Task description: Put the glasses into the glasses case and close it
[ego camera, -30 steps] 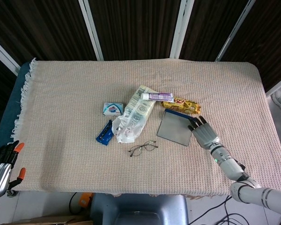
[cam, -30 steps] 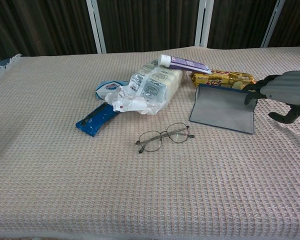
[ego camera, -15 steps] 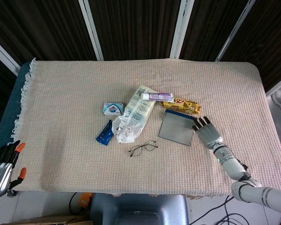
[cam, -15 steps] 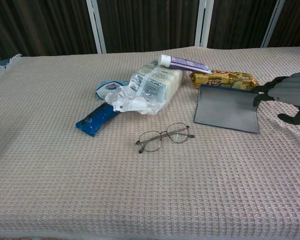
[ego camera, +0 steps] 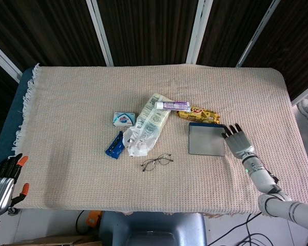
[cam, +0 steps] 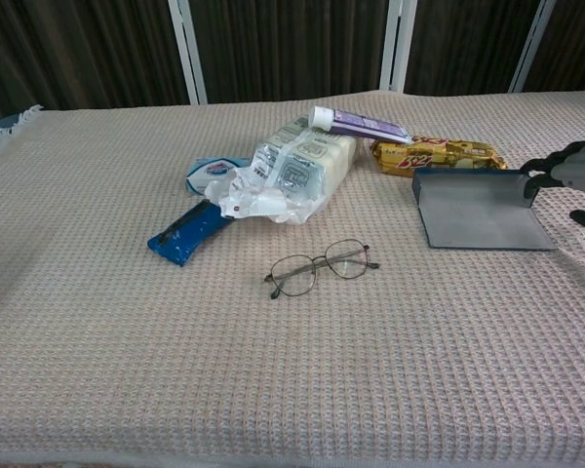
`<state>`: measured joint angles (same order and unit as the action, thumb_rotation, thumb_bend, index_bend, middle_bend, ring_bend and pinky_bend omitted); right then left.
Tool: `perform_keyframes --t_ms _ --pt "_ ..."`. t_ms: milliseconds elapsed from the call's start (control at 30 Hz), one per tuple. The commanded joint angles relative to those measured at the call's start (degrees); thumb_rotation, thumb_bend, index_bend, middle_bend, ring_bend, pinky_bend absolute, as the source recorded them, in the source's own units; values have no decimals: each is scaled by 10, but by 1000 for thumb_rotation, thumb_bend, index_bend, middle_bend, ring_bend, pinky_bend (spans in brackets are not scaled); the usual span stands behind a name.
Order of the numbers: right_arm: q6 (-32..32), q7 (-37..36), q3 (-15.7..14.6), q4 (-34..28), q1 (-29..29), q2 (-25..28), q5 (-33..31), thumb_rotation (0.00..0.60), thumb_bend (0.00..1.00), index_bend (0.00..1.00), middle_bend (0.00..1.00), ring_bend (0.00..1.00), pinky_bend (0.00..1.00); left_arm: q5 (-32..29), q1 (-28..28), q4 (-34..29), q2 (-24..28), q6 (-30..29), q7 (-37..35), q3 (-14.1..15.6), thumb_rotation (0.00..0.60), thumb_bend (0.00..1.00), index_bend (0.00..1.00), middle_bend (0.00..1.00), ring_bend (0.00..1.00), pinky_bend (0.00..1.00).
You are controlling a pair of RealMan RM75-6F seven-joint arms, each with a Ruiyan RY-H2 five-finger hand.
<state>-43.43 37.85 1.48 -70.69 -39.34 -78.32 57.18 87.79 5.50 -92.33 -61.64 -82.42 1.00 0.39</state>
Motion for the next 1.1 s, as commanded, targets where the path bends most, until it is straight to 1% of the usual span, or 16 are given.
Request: perform_keyframes --t_ms 33,133,233,400,533,633,700,733,833,933,1033,1100 --pt "19 -14 3 37 -5 -19 -11 600 702 300 0 0 0 -4 3 -1 -2 8 5 -1 600 448 0 0 0 69" --pt "31 -13 8 86 -18 -40 -18 600 703 300 0 0 0 -11 7 -2 -5 16 14 -2 600 447 0 0 0 70" --pt "38 -8 12 113 -25 -51 -30 600 703 299 0 0 0 -15 8 -4 -5 19 17 -4 600 446 0 0 0 70" --pt "43 -3 19 135 -33 -59 -50 600 703 295 0 0 0 -19 9 -4 -5 22 17 -5 600 445 0 0 0 71" --pt "44 -9 22 131 -36 -56 -53 600 703 290 0 0 0 -18 9 -4 -4 20 14 -4 600 445 0 0 0 72" --pt "32 -16 19 116 -31 -47 -42 600 702 285 0 0 0 -16 8 -4 -2 18 9 -4 600 446 0 0 0 73" --pt "16 -26 16 94 -23 -33 -27 600 698 281 0 0 0 -14 8 -4 -1 17 6 -3 600 446 0 0 0 73" --pt "7 -32 14 81 -18 -25 -19 600 678 280 0 0 0 -13 7 -4 0 16 4 -2 600 446 0 0 0 74" --pt "-32 -55 4 35 3 9 22 600 572 279 0 0 0 -8 6 -4 2 11 -2 -1 600 445 0 0 0 75" --pt "-77 -95 -1 -18 27 45 68 600 498 283 0 0 0 -4 5 -4 3 7 -6 0 600 445 0 0 0 75" --pt "-112 -142 1 -64 41 64 112 600 419 294 0 0 0 2 6 -5 3 7 -9 1 600 444 0 0 0 75" --pt "-123 -176 3 -89 44 68 138 600 404 306 0 0 0 6 6 -5 4 6 -12 2 600 444 0 0 0 75"
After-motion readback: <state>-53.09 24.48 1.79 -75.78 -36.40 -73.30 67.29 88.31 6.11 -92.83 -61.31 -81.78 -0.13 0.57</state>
